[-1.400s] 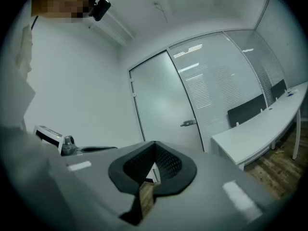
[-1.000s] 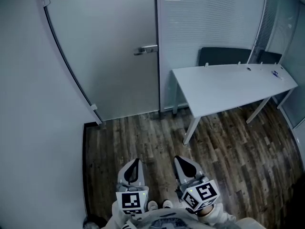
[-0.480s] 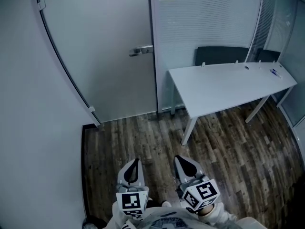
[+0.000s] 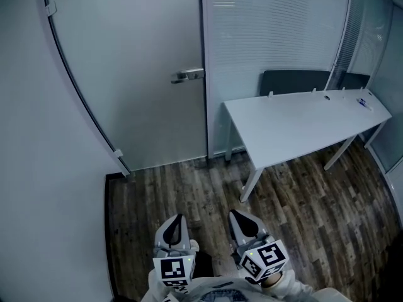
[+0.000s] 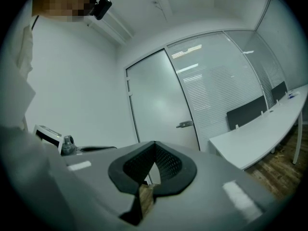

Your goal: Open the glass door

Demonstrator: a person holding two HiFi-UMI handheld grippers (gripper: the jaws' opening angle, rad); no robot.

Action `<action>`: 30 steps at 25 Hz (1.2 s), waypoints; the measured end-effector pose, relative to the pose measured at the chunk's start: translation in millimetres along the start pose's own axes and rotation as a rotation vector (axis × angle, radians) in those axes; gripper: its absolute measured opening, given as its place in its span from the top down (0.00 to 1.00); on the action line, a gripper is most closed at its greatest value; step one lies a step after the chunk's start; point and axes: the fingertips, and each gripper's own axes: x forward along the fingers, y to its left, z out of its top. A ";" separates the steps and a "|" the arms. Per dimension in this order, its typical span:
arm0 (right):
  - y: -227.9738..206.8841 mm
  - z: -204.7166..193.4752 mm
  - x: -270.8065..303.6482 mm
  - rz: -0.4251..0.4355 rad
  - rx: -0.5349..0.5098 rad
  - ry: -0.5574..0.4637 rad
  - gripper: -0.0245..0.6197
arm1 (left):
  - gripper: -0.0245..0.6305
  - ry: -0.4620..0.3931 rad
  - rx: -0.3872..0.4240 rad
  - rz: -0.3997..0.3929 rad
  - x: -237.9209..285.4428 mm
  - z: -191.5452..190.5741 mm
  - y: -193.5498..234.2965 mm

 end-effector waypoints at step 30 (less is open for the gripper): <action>-18.6 12.6 282.9 -0.070 -0.015 0.042 0.96 | 0.96 0.017 -0.036 -0.034 211.6 -2.2 204.9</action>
